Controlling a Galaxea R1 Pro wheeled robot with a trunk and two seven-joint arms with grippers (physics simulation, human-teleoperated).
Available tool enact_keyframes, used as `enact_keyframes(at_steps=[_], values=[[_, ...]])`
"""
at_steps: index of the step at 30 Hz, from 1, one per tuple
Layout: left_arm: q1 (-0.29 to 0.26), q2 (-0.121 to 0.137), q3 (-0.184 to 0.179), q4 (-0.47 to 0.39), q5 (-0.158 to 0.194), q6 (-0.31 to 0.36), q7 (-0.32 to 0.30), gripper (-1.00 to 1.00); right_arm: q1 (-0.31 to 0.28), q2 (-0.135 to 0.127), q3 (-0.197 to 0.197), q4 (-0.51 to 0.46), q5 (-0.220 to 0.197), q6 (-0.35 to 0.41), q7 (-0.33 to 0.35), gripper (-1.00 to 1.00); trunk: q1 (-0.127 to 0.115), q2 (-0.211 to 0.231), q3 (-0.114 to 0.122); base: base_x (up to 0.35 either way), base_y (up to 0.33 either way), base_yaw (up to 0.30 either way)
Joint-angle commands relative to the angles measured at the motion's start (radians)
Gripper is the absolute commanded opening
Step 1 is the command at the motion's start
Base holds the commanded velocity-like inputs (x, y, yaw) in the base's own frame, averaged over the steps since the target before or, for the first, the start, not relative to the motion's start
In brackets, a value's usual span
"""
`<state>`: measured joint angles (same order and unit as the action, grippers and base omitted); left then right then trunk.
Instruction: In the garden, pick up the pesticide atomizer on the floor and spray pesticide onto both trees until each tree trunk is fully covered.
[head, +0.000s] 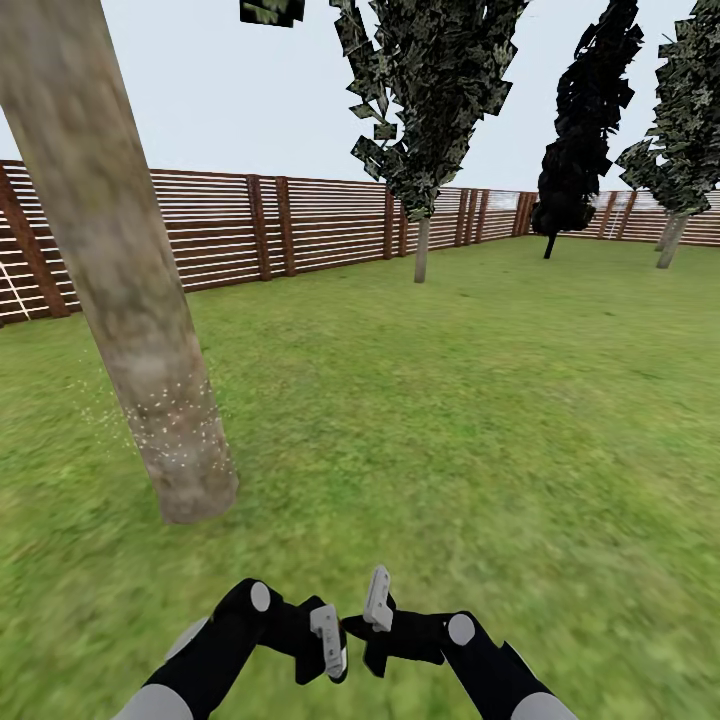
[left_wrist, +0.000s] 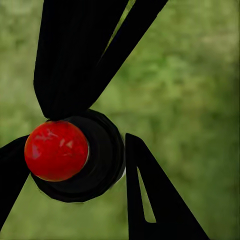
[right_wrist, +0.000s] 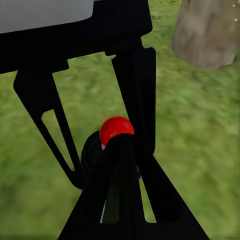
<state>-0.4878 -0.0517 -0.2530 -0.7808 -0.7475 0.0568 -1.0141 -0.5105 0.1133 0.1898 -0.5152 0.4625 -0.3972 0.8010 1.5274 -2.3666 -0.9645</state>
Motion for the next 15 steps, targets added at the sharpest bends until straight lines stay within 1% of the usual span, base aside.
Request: enact_keyframes(at_steps=[1, 6, 9, 10, 11, 13, 15], values=[[-0.001, -0.001, 0.0, -0.002, -0.003, 0.006, -0.004, -1.0, 0.0, 0.0, -0.001, -0.001, 0.008, -0.005, 0.0, -1.0, 0.0, 0.0, -0.001, 0.0, 0.0, 0.0], [-0.002, 0.001, 0.0, 0.006, -0.007, 0.006, -0.002, -1.0, 0.0, 0.0, -0.001, 0.0, 0.008, -0.005, 0.0, -1.0, 0.0, 0.0, -0.001, 0.0, 0.0, 0.0], [-0.004, 0.018, 0.006, 0.013, -0.007, 0.006, 0.0, -1.0, 0.0, 0.0, -0.001, 0.0, 0.008, -0.005, 0.0, -1.0, 0.0, 0.0, -0.001, 0.0, 0.0, 0.0], [-0.004, 0.037, 0.008, 0.014, -0.007, 0.006, 0.0, -1.0, 0.0, 0.0, -0.001, 0.0, 0.008, -0.005, 0.0, -1.0, 0.0, 0.0, -0.001, 0.0, 0.0, 0.0], [-0.003, 0.067, 0.009, 0.015, -0.007, 0.006, 0.0, -1.0, 0.0, 0.0, -0.001, 0.0, 0.008, -0.005, 0.0, -1.0, 0.0, 0.0, -0.001, 0.0, 0.0, 0.0], [0.001, 0.19, 0.011, 0.015, -0.007, 0.005, 0.0, -1.0, 0.0, -0.001, -0.003, 0.0, 0.009, -0.005, 0.0, -1.0, 0.0, 0.0, -0.001, 0.0, 0.0, 0.0], [0.004, 0.25, 0.011, 0.015, -0.006, 0.005, -0.001, -1.0, 0.0, -0.001, -0.003, 0.0, 0.009, -0.005, 0.0, -1.0, 0.0, 0.0, -0.001, 0.0, 0.0, 0.0]])
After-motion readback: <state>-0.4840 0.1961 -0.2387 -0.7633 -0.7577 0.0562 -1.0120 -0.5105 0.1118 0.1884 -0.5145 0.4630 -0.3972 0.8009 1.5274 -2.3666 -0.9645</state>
